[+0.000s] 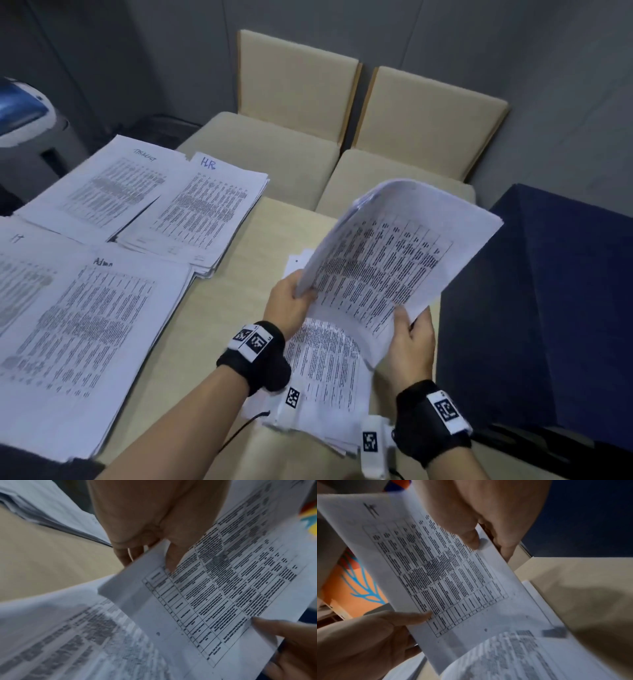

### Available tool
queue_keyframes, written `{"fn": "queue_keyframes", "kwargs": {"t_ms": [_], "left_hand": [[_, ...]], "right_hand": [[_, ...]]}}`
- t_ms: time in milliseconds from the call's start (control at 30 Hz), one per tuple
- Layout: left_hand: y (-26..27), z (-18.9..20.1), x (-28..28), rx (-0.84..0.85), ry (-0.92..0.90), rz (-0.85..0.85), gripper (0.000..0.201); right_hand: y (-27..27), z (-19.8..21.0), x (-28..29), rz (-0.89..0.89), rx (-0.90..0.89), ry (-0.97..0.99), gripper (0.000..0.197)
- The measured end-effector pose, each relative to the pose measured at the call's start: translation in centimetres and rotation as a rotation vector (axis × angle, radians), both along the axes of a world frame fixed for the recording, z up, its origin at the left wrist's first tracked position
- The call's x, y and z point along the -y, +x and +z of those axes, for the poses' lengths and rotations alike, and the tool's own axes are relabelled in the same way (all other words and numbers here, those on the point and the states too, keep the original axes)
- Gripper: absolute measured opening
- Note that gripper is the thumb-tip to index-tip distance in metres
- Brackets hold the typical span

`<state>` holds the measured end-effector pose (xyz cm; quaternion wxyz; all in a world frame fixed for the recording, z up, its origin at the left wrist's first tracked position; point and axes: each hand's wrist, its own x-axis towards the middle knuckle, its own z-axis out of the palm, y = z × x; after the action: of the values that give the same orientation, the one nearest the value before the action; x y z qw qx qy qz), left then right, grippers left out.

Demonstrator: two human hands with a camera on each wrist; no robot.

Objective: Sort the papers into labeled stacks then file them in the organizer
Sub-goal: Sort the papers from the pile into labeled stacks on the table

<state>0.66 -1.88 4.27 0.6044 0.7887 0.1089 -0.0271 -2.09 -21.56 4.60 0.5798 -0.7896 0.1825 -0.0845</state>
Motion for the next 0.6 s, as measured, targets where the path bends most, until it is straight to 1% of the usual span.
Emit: {"fn": "queue_keyframes", "kwargs": {"t_ms": [67, 100, 133, 167, 233, 267, 300, 333, 400, 467, 533, 567, 600], "left_hand": [[0.2, 0.7, 0.4, 0.056, -0.08, 0.035, 0.019], [0.4, 0.7, 0.6, 0.055, -0.063, 0.034, 0.026], [0.6, 0.4, 0.7, 0.027, -0.001, 0.015, 0.029], [0.7, -0.2, 0.7, -0.019, 0.083, -0.029, 0.03], [0.6, -1.0, -0.1, -0.158, 0.289, -0.166, 0.026], [0.3, -1.3, -0.6, -0.214, 0.347, -0.226, 0.026], [0.0, -1.6, -1.3, -0.236, 0.342, -0.259, 0.028], [-0.5, -1.5, -1.9, -0.234, 0.304, -0.256, 0.03], [-1.6, -1.3, -3.0, -0.211, 0.206, -0.165, 0.034], [-2.5, -0.9, -4.2, -0.18, 0.069, -0.036, 0.039], [-3.3, -0.7, -5.8, -0.18, -0.023, 0.11, 0.041], [-3.7, -0.6, -6.8, -0.176, -0.044, 0.185, 0.046], [-4.1, -0.6, -8.2, -0.161, -0.05, 0.236, 0.048]], "right_hand": [[0.2, 0.6, -0.3, -0.017, 0.062, 0.001, 0.04], [0.2, 0.6, -0.4, -0.006, 0.065, 0.019, 0.047], [0.1, 0.2, -0.4, 0.017, 0.028, 0.025, 0.052], [0.0, -0.5, -0.3, 0.047, -0.023, -0.002, 0.05], [-0.5, -2.1, -0.1, 0.13, -0.117, -0.081, 0.034], [-0.7, -2.8, 0.0, 0.151, -0.117, -0.107, 0.029], [-0.8, -3.1, 0.0, 0.154, -0.105, -0.127, 0.027], [-0.6, -3.0, -0.2, 0.149, -0.079, -0.144, 0.028], [-0.2, -2.0, -1.0, 0.143, -0.01, -0.131, 0.025], [0.1, 0.0, -2.6, 0.181, 0.042, -0.101, 0.019], [-0.1, 0.6, -4.0, 0.274, 0.044, -0.02, 0.015], [-0.2, 0.6, -5.0, 0.305, 0.033, 0.039, 0.018], [-0.4, 0.3, -5.8, 0.321, 0.027, 0.089, 0.032]]}}
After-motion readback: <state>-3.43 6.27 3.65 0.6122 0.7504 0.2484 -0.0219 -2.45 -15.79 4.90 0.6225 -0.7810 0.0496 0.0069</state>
